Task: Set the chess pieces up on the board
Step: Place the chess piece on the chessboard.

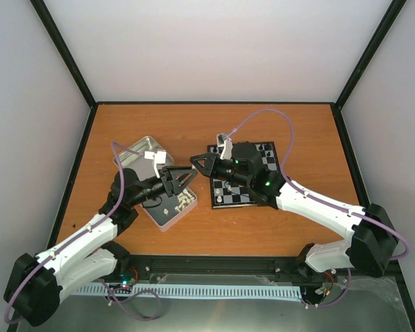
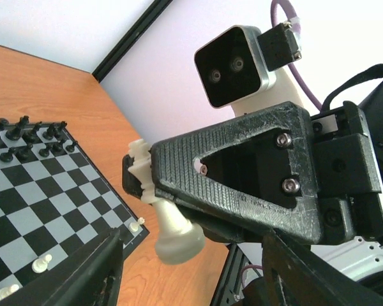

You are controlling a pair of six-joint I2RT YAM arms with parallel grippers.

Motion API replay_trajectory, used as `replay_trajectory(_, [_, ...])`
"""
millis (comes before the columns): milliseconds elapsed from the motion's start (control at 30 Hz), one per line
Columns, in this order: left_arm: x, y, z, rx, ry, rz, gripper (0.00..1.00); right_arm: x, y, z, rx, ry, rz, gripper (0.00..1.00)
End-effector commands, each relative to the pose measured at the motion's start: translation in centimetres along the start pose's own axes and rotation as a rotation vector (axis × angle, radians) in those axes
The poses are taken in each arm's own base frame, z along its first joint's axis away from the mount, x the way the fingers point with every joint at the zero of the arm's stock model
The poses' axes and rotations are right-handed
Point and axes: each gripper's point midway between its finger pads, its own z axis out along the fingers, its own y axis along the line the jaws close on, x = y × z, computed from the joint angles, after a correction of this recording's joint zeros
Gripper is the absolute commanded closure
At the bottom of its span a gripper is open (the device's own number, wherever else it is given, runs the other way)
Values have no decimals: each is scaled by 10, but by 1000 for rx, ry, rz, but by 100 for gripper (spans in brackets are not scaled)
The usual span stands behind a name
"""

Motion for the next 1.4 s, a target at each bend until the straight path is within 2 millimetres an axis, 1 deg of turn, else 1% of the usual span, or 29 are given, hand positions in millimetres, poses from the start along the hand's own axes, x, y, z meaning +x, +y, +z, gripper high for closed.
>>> replay_trajectory(0, [-15, -12, 0, 52, -57, -22, 43, -2, 13, -4, -65, 2, 3, 85])
replay_trajectory(233, [-12, -10, 3, 68, -46, -46, 56, 2, 16, -3, -94, 15, 17, 85])
replay_trajectory(433, [-8, -10, 4, 71, -29, -26, 69, 3, 18, -3, -112, 22, 31, 84])
replay_trajectory(600, [-6, -7, 5, 50, -14, 6, 74, 2, 21, -6, -125, 18, 39, 84])
replay_trajectory(767, [-10, -8, 3, 30, -19, 59, 78, 1, 25, -10, -136, 16, 26, 84])
replay_trajectory(867, [-12, -9, 3, 17, -16, 111, 81, 0, 25, -14, -130, 14, 9, 81])
replay_trajectory(1000, [-9, -8, 5, -2, 33, 190, 87, -1, 29, -19, -127, 14, -20, 74])
replay_trajectory(1067, [-6, -10, 7, 7, 73, 237, 87, -2, 32, -22, -123, 29, -39, 67])
replay_trajectory(1100, [-4, -12, 9, 22, 94, 273, 88, -2, 33, -23, -121, 40, -50, 59])
replay_trajectory(1133, [-2, -16, 9, 41, 117, 297, 89, -2, 34, -25, -117, 52, -59, 55])
replay_trajectory(1200, [3, -27, 10, 107, 160, 353, 89, -4, 31, -29, -100, 72, -82, 49])
replay_trajectory(1267, [5, -33, 11, 143, 189, 396, 89, -9, 24, -37, -57, 77, -125, 43])
replay_trajectory(1300, [6, -37, 12, 167, 203, 413, 89, -11, 23, -41, -49, 79, -156, 39])
replay_trajectory(1367, [9, -42, 15, 214, 237, 439, 89, -14, 28, -52, -46, 101, -221, 36])
